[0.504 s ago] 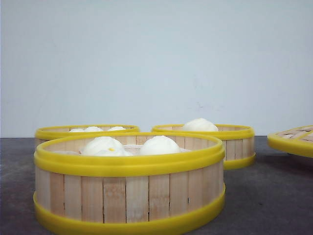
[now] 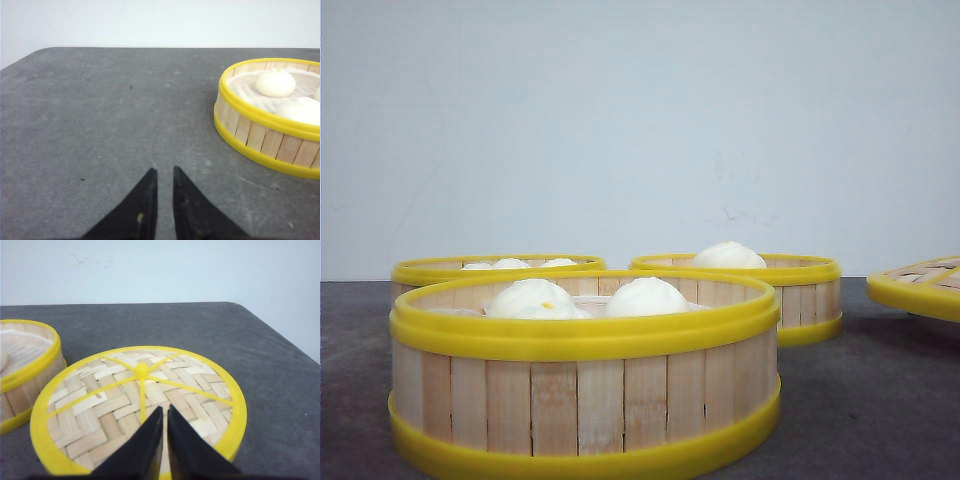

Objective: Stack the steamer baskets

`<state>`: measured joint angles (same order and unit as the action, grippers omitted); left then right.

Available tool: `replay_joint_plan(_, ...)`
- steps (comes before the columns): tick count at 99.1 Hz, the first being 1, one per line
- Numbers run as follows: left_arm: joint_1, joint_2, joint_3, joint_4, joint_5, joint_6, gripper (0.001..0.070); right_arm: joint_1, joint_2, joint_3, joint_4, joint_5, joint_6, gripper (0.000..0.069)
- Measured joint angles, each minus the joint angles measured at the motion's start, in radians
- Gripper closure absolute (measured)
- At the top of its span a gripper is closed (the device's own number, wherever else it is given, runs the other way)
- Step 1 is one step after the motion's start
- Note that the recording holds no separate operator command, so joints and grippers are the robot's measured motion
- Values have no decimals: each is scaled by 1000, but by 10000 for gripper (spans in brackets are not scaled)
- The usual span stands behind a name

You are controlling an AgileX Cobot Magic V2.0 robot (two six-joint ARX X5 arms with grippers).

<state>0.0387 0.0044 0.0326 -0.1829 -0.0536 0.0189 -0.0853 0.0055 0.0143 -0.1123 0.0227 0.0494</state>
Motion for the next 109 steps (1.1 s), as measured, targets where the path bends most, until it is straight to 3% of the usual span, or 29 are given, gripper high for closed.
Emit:
replay_joint_plan(99,0,0,0,0,0,0,679,0,0,0,21,-2,10,680)
replay_joint_plan(109,0,0,0,0,0,-35,679,0,0,0,35,-28,57,680)
